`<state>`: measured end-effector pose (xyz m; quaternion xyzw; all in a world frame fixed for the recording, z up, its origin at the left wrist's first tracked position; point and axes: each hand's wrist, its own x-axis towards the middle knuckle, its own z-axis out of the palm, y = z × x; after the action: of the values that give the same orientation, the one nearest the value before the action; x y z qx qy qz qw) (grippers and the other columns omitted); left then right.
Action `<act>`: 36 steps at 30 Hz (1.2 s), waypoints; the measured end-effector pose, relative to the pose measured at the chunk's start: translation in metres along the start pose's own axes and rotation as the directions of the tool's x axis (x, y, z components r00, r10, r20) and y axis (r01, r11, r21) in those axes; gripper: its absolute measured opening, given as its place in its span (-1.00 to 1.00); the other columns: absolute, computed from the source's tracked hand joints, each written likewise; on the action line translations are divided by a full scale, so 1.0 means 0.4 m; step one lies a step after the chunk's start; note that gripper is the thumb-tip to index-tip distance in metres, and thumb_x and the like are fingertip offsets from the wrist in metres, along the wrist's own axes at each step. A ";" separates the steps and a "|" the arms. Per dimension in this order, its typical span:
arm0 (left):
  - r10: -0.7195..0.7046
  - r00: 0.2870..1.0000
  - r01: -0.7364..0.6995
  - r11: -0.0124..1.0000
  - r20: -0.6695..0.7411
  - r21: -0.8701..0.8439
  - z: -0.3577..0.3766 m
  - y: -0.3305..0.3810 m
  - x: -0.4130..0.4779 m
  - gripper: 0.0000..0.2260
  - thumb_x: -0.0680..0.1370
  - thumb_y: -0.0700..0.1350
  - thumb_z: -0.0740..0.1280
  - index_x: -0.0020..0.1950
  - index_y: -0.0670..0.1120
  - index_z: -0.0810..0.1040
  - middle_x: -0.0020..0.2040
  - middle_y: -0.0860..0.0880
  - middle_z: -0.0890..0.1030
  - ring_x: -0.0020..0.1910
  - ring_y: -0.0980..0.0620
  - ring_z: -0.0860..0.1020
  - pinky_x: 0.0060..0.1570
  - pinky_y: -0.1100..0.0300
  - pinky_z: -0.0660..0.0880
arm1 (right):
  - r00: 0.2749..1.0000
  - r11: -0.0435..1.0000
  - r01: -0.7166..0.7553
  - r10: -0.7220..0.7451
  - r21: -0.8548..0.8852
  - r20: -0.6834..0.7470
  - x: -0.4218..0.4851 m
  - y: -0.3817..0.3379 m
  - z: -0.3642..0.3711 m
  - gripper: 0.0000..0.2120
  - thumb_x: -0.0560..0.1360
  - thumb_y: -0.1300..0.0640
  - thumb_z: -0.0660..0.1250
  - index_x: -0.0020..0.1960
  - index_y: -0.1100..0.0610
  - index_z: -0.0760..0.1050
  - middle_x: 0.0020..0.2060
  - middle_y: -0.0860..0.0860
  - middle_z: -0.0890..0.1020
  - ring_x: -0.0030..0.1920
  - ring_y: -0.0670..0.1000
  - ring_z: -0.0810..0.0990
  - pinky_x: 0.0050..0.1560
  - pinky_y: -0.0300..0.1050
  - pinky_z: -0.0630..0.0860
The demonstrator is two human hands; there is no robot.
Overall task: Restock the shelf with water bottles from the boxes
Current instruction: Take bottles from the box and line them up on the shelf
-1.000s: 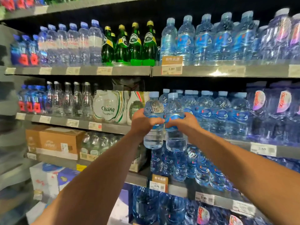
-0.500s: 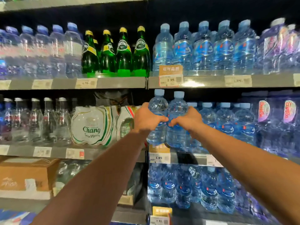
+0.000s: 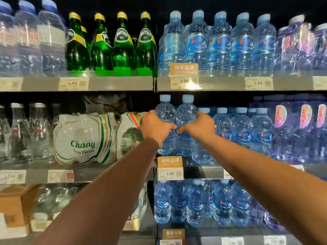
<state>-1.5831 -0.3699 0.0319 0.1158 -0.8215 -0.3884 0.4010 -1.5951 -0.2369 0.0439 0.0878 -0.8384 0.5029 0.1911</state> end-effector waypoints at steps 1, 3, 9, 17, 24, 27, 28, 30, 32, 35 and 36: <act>-0.001 1.000 0.001 1.000 -0.003 -0.017 0.012 -0.012 0.005 -0.26 -0.03 0.24 0.49 0.06 -0.09 0.58 0.00 -0.06 0.61 -0.02 -0.07 0.59 -0.06 -0.05 0.58 | 1.000 1.000 0.002 -0.002 0.005 -0.002 -0.001 0.004 0.003 -0.37 0.09 0.08 0.66 0.09 0.16 0.51 -0.04 0.05 0.64 0.01 0.09 0.62 0.02 0.01 0.59; -0.020 1.000 0.019 0.998 -0.015 -0.063 0.034 -0.038 0.009 -0.27 -0.06 0.25 0.46 0.03 -0.06 0.59 -0.02 -0.04 0.61 -0.02 -0.06 0.59 -0.06 -0.04 0.58 | 1.000 1.000 0.004 -0.004 0.004 0.004 -0.010 0.009 0.007 -0.29 0.12 0.11 0.66 0.21 0.19 0.49 0.04 0.07 0.63 0.06 0.10 0.61 0.01 -0.02 0.58; -0.055 0.998 0.055 0.995 0.004 -0.081 0.014 -0.028 -0.037 -0.40 0.13 0.03 0.63 0.10 -0.12 0.56 0.01 -0.08 0.60 -0.02 -0.08 0.59 -0.03 -0.04 0.58 | 1.000 1.000 -0.011 0.011 -0.017 0.010 -0.016 0.022 0.016 -0.25 0.16 0.11 0.65 0.28 0.20 0.45 0.04 0.09 0.61 0.05 0.12 0.59 -0.02 -0.01 0.57; -0.025 0.999 0.024 0.999 -0.029 -0.022 0.003 -0.029 -0.043 -0.43 0.24 0.03 0.59 0.17 -0.08 0.49 0.03 -0.06 0.63 0.05 -0.10 0.57 -0.02 0.06 0.54 | 0.999 0.998 -0.050 0.051 -0.026 0.005 -0.011 0.022 0.036 -0.26 0.19 0.11 0.63 0.24 0.22 0.35 -0.03 0.10 0.54 -0.14 0.09 0.50 -0.37 -0.14 0.37; 0.010 1.000 -0.010 0.996 0.001 0.090 0.006 -0.020 -0.040 -0.39 0.32 0.04 0.56 0.26 -0.13 0.42 0.10 -0.13 0.60 0.09 -0.15 0.56 0.00 0.03 0.51 | 0.999 0.988 -0.052 0.051 -0.144 -0.013 -0.011 0.018 0.040 -0.29 0.17 0.05 0.63 0.19 0.20 0.39 0.03 0.12 0.57 -0.04 0.13 0.56 -0.28 -0.10 0.40; 0.024 1.000 -0.024 0.991 0.000 0.133 0.008 -0.020 -0.039 -0.34 0.34 0.05 0.55 0.31 -0.16 0.39 0.11 -0.16 0.59 0.13 -0.17 0.54 0.03 0.02 0.50 | 0.999 0.982 -0.051 0.050 -0.180 -0.010 -0.011 0.014 0.037 -0.29 0.16 0.02 0.64 0.19 0.20 0.42 0.03 0.13 0.58 -0.04 0.13 0.58 -0.27 -0.09 0.41; 0.024 1.000 -0.024 0.989 0.000 0.148 0.008 -0.019 -0.037 -0.33 0.34 0.06 0.54 0.32 -0.17 0.38 0.12 -0.16 0.59 0.15 -0.17 0.53 0.04 0.02 0.49 | 0.999 0.981 -0.052 0.052 -0.186 -0.003 -0.012 0.012 0.036 -0.31 0.17 0.02 0.63 0.18 0.20 0.42 0.01 0.12 0.58 -0.06 0.12 0.57 -0.28 -0.09 0.40; 0.021 1.000 -0.022 0.985 0.008 0.168 0.007 -0.015 -0.033 -0.34 0.35 0.07 0.54 0.31 -0.18 0.38 0.13 -0.17 0.58 0.17 -0.17 0.52 0.03 0.03 0.48 | 0.998 0.980 -0.058 0.060 -0.191 0.002 -0.014 0.005 0.032 -0.35 0.18 0.01 0.63 0.13 0.19 0.43 -0.01 0.10 0.57 -0.11 0.10 0.53 -0.28 -0.08 0.40; 0.024 1.000 -0.026 0.980 0.016 0.196 0.008 -0.013 -0.031 -0.36 0.36 0.09 0.52 0.30 -0.18 0.38 0.13 -0.16 0.58 0.17 -0.16 0.53 0.02 0.05 0.47 | 0.998 0.978 -0.062 0.064 -0.197 0.002 -0.012 0.002 0.031 -0.35 0.18 0.02 0.63 0.14 0.19 0.43 0.01 0.11 0.56 -0.08 0.10 0.54 -0.25 -0.07 0.44; 0.044 0.999 -0.047 0.967 0.020 0.250 0.006 -0.015 -0.037 -0.35 0.38 0.12 0.50 0.31 -0.19 0.37 0.13 -0.16 0.58 0.15 -0.16 0.53 0.00 0.05 0.47 | 0.998 0.977 -0.061 0.064 -0.205 0.005 -0.012 0.002 0.031 -0.33 0.19 0.03 0.63 0.17 0.20 0.42 0.02 0.11 0.55 -0.08 0.10 0.53 -0.22 -0.06 0.48; 0.048 0.999 -0.053 0.964 0.027 0.260 0.005 -0.014 -0.036 -0.35 0.38 0.12 0.50 0.30 -0.19 0.37 0.13 -0.16 0.58 0.15 -0.16 0.54 0.00 0.05 0.47 | 0.998 0.977 -0.061 0.063 -0.204 0.004 -0.013 0.001 0.031 -0.34 0.18 0.03 0.63 0.15 0.20 0.42 0.00 0.10 0.55 -0.09 0.10 0.53 -0.23 -0.06 0.48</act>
<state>-1.5759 -0.3655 0.0188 0.1427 -0.8721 -0.2680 0.3837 -1.5935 -0.2478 0.0363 0.0443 -0.8888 0.4196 0.1790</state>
